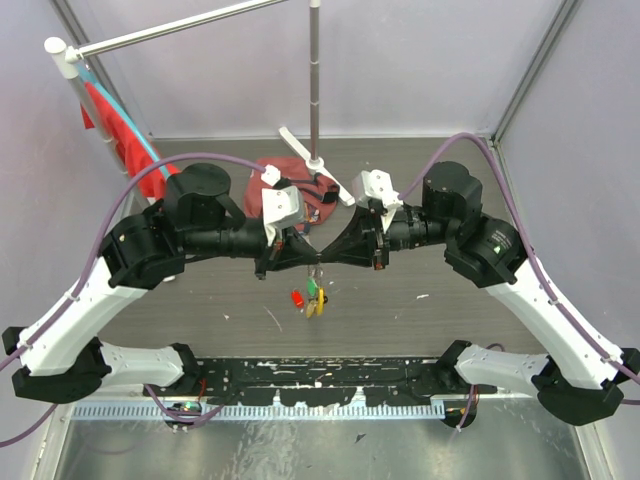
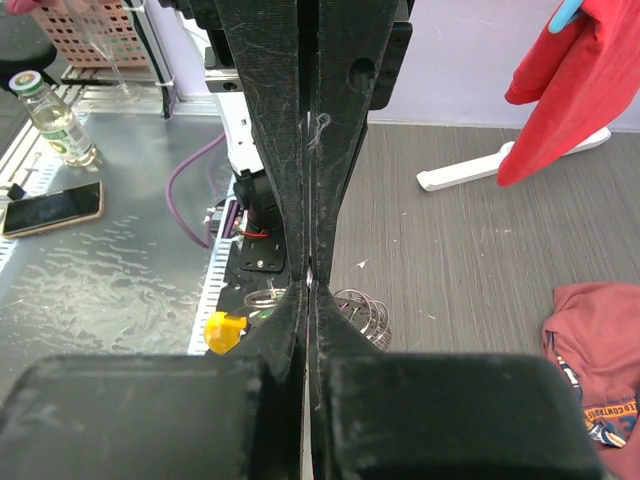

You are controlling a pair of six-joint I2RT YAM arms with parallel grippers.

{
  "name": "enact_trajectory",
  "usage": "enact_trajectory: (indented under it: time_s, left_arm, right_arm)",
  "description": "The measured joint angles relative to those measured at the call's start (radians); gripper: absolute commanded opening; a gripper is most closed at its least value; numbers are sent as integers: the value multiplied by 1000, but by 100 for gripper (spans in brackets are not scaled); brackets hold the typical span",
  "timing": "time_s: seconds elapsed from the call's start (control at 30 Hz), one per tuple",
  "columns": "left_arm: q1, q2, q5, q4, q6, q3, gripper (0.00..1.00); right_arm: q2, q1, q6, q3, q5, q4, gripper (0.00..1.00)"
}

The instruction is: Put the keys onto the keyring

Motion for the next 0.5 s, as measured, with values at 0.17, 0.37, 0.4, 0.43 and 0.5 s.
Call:
enact_trajectory:
  time_s: [0.17, 0.37, 0.4, 0.43, 0.5]
  left_arm:
    - [0, -26, 3, 39, 0, -31, 37]
    - [0, -160, 27, 209, -4, -180, 51]
    - [0, -194, 30, 249, -5, -216, 51]
    - [0, -229, 31, 293, -5, -251, 48]
    - [0, -286, 30, 385, -8, -315, 44]
  right_arm:
    - [-6, 0, 6, -6, 1, 21, 1]
    - [-55, 0, 65, -49, 1, 121, 1]
    - [-67, 0, 79, -59, 1, 150, 1]
    - [-81, 0, 99, -71, 0, 185, 0]
    - [-113, 0, 137, -102, 0, 261, 1]
